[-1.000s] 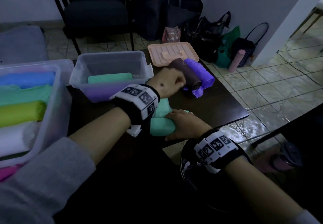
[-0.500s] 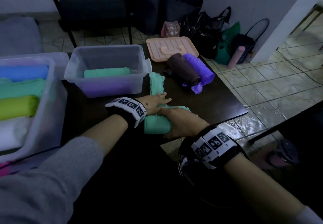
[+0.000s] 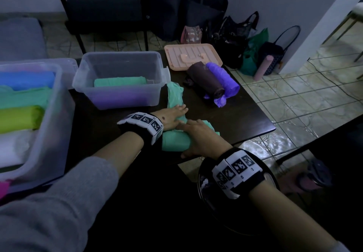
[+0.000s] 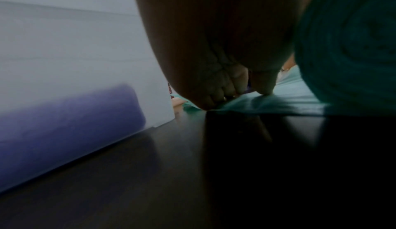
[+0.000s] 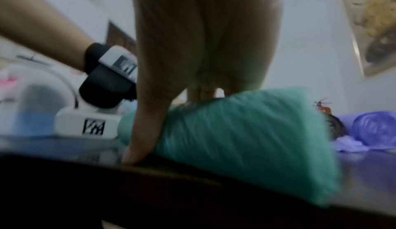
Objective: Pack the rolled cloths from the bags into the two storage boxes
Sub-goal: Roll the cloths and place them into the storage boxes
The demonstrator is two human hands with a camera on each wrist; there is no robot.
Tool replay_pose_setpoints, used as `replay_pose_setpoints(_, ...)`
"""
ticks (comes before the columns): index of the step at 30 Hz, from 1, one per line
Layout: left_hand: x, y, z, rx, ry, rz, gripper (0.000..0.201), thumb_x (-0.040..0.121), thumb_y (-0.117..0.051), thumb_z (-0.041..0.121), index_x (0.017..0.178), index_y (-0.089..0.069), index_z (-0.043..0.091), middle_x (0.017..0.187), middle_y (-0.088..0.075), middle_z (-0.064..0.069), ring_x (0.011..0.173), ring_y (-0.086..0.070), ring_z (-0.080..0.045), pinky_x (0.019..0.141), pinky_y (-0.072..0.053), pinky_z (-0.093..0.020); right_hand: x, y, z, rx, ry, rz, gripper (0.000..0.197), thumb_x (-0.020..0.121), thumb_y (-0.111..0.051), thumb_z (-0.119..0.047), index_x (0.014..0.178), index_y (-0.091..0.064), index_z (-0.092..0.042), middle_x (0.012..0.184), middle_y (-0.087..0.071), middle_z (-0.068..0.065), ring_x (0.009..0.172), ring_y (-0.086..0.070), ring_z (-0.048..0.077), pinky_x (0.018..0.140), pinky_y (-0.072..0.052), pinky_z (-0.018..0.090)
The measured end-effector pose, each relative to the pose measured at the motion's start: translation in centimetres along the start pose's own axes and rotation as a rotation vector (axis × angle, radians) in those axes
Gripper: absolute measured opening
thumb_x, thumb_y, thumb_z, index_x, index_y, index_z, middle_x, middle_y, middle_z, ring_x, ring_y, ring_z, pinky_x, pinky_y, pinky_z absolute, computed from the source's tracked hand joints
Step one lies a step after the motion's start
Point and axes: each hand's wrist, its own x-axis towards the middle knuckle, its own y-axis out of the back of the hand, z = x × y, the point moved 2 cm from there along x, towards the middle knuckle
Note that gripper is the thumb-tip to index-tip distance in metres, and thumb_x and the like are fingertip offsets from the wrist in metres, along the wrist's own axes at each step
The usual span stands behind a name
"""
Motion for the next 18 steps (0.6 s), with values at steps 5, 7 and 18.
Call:
replay_pose_setpoints(5, 0.4, -0.3, -0.5, -0.055, 0.005, 0.044, 0.057, 0.101, -0.034, 0.021, 0.150, -0.007, 0.018, 0.159, -0.001, 0.000, 0.146, -0.001, -0.012, 0.115, -0.005, -0.025, -0.6, -0.1, 0.5, 0.145, -0.041, 0.090, 0.066, 0.057, -0.087, -0.030, 0.107, -0.050, -0.010, 0.103, -0.056, 0.002, 0.099, -0.054, 0.025, 0.071, -0.024, 0.022)
replay_pose_setpoints(7, 0.3, -0.3, -0.6, -0.126, 0.019, 0.072, 0.062, 0.099, -0.041, 0.023, 0.150, -0.006, 0.029, 0.159, -0.006, 0.002, 0.146, -0.008, -0.015, 0.116, -0.009, -0.027, -0.4, 0.0, 0.8, 0.214, -0.064, 0.067, 0.064, 0.058, -0.087, -0.031, 0.109, -0.054, -0.012, 0.107, -0.059, 0.005, 0.102, -0.054, 0.025, 0.078, -0.035, 0.026)
replay_pose_setpoints(18, -2.7, 1.4, 1.2, -0.288, 0.056, 0.597, 0.022, 0.090, -0.058, 0.019, 0.111, -0.065, 0.017, 0.118, -0.051, -0.003, 0.113, -0.051, -0.016, 0.094, -0.037, -0.023, 0.5, 1.8, 1.7, 0.183, -0.114, -0.097, 0.068, 0.076, -0.073, -0.044, 0.133, -0.050, -0.016, 0.128, -0.052, 0.009, 0.119, -0.047, 0.023, 0.093, -0.033, 0.023)
